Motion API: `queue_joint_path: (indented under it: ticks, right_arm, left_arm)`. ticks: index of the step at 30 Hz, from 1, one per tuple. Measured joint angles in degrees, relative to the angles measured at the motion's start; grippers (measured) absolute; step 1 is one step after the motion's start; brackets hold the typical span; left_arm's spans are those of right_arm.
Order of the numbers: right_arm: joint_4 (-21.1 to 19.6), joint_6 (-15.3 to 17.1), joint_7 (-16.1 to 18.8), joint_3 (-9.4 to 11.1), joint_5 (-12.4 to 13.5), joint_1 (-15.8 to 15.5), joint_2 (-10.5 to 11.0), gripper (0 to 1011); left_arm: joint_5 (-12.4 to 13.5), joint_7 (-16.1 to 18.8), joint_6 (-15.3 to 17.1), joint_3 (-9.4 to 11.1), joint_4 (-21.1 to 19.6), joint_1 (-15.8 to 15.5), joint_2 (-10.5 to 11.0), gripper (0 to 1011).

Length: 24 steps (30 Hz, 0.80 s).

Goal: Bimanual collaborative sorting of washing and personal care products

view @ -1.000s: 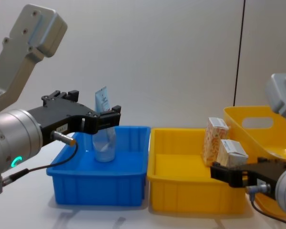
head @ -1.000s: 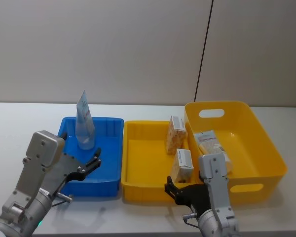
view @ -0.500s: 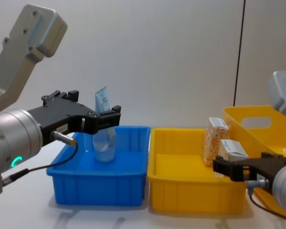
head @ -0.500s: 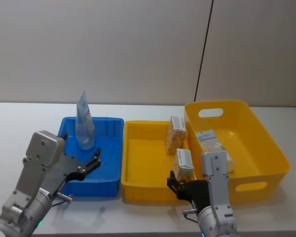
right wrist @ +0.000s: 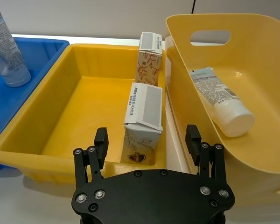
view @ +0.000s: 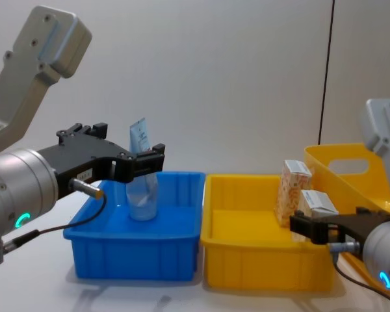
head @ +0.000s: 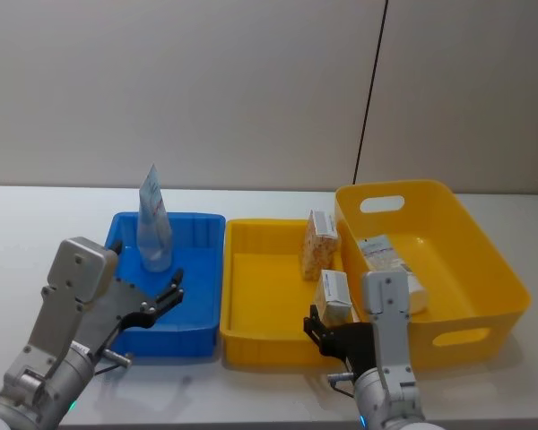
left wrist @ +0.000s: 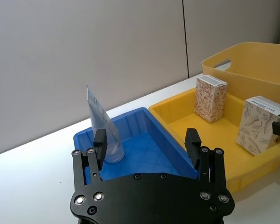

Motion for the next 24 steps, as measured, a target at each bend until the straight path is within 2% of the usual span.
queue_joint_path:
  ticks: [17, 24]
  right_arm:
    - [4.0, -1.0, 0.4, -0.2, -0.9, 2.9, -2.2, 1004]
    - [4.0, -1.1, 0.5, 0.1, -1.1, 2.7, -2.3, 1004]
  left_arm:
    - [0.0, 0.0, 0.0, 0.0, 0.0, 0.0, 0.0, 1001]
    - [0.0, 0.0, 0.0, 0.0, 0.0, 0.0, 0.0, 1001]
